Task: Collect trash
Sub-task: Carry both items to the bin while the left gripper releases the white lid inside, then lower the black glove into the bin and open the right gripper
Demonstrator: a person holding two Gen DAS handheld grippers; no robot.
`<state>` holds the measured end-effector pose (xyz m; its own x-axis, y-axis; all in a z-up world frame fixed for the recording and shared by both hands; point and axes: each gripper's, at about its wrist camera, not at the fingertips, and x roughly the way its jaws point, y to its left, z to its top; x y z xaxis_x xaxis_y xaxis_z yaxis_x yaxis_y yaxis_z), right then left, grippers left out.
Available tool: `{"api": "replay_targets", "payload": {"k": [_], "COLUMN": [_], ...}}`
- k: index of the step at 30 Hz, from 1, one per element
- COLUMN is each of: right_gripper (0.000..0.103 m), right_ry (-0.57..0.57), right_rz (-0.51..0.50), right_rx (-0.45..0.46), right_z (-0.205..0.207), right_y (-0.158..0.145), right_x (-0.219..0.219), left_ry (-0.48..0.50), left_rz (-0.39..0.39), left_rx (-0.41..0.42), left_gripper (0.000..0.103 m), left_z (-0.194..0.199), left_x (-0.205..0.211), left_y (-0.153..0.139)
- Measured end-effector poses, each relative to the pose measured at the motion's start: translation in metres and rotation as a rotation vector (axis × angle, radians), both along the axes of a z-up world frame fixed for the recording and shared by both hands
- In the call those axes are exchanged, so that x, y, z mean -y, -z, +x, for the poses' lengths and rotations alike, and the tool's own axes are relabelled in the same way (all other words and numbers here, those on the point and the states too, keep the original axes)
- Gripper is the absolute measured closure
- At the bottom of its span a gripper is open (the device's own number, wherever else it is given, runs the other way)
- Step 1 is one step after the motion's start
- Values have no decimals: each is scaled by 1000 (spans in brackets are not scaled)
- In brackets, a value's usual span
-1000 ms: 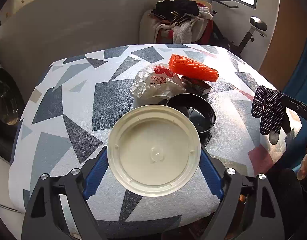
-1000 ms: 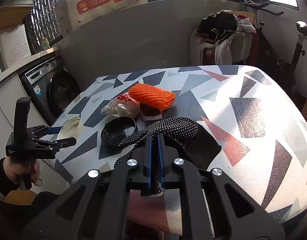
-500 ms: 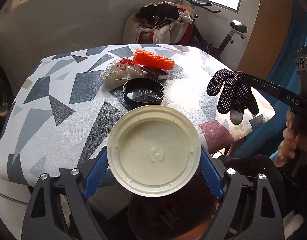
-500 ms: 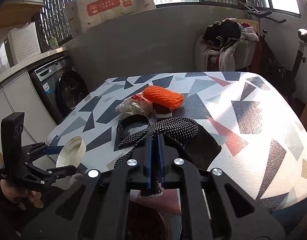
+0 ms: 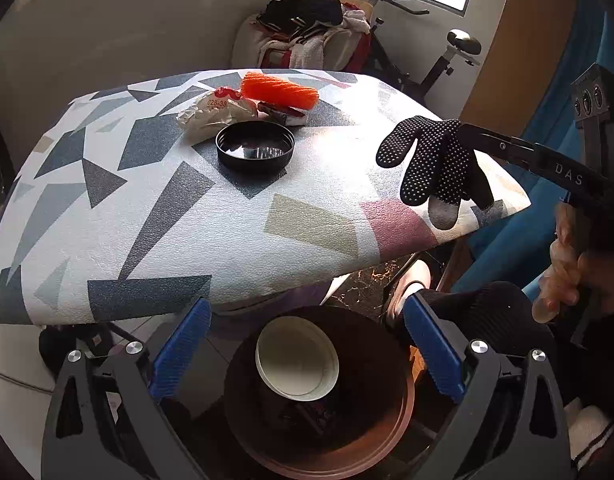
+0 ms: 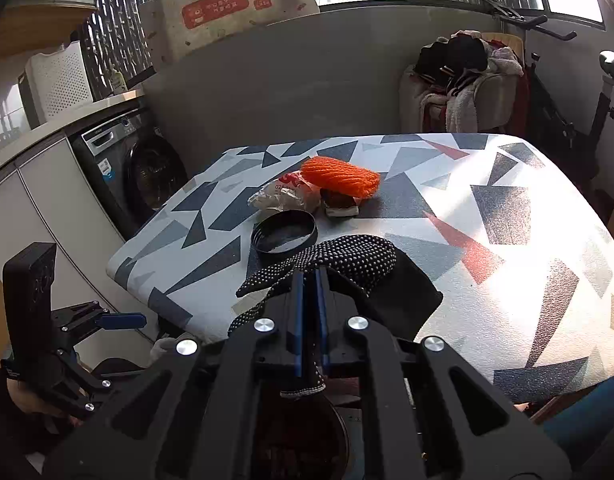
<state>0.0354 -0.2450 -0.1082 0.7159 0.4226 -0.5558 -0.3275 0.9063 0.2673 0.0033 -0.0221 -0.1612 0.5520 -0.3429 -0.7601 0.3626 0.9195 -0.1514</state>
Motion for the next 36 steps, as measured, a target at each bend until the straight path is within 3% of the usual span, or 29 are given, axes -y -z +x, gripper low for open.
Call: {"api": "replay_targets", "payload": {"k": [9,26,36], "right_gripper": [93,93,91], "right_ry": [-125,-375,-314], "right_rz": [-33,-150,-170], "right_rx": [-25,-257,-340], "right_z": [-24,-59,-51], "right_y": [13,85,105], "right_x": [-25,-103,-95], "left_ry": [-135,-214,-220], "left_rz": [-24,-44,-54], "left_rx": [57,42,27], "left_gripper": [6,6,6], "left_z": [-4,-8,-7], "left_x": [-36,-59,-63], "left_y": [-22,-17,-11]}}
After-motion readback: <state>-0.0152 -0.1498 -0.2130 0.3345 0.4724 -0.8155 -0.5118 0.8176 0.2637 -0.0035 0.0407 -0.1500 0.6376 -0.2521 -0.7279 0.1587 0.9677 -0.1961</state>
